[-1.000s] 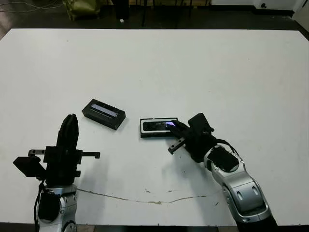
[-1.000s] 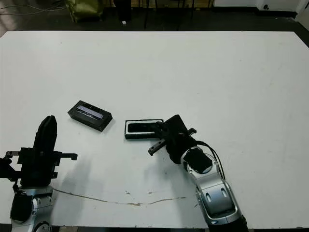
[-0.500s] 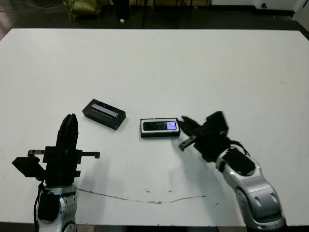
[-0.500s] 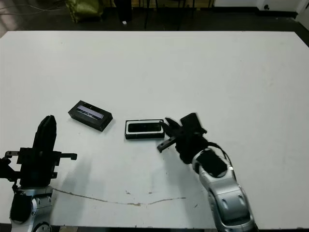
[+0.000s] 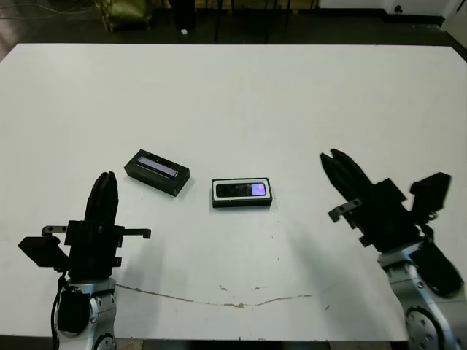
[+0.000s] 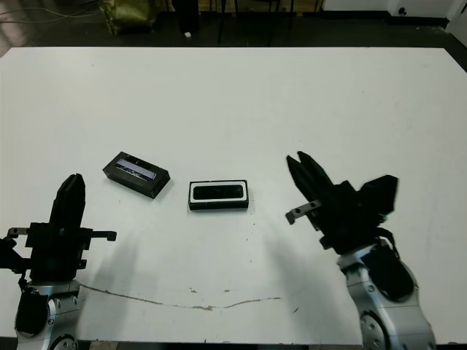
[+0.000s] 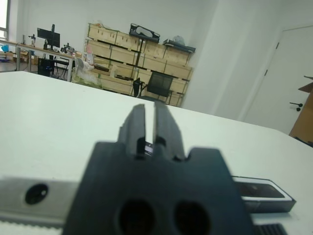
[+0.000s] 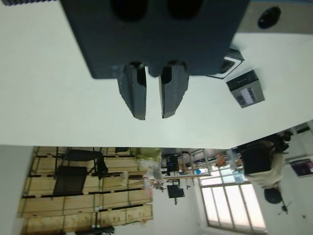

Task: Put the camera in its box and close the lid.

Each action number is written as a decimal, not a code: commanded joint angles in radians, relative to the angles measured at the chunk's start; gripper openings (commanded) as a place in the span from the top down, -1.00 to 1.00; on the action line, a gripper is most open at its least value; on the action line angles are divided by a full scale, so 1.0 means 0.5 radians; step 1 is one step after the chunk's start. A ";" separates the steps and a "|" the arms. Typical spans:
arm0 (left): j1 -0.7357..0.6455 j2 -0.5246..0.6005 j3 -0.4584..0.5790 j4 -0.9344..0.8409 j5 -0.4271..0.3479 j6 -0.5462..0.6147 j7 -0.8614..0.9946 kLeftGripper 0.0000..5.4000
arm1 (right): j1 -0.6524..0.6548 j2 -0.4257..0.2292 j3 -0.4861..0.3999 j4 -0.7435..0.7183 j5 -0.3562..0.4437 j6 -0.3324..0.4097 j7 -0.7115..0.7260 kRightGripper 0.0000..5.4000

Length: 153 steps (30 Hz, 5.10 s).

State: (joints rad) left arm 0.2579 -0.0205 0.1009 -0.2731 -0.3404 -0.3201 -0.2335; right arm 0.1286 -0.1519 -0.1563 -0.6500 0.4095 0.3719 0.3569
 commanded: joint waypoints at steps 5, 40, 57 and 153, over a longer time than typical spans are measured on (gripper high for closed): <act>-0.106 0.184 0.112 0.005 0.239 -0.091 0.007 1.00 | 0.114 -0.032 -0.084 0.144 0.062 -0.112 0.011 0.99; -2.609 1.216 -1.158 1.683 1.284 0.870 -1.676 1.00 | 0.180 -0.063 -0.077 0.265 0.258 -0.183 -0.084 0.99; -2.707 1.012 -1.347 1.816 1.456 0.752 -2.065 1.00 | 0.230 -0.079 -0.039 0.270 0.209 -0.222 -0.090 0.99; -2.362 1.996 -2.091 0.193 0.760 1.050 -2.762 1.00 | 0.271 -0.146 -0.008 0.247 0.162 -0.144 -0.142 0.99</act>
State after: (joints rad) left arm -0.9105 0.9529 -0.9230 -0.1611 0.0839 0.1888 -1.6125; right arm 0.2544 -0.2184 -0.1592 -0.5297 0.4969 0.2950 0.2863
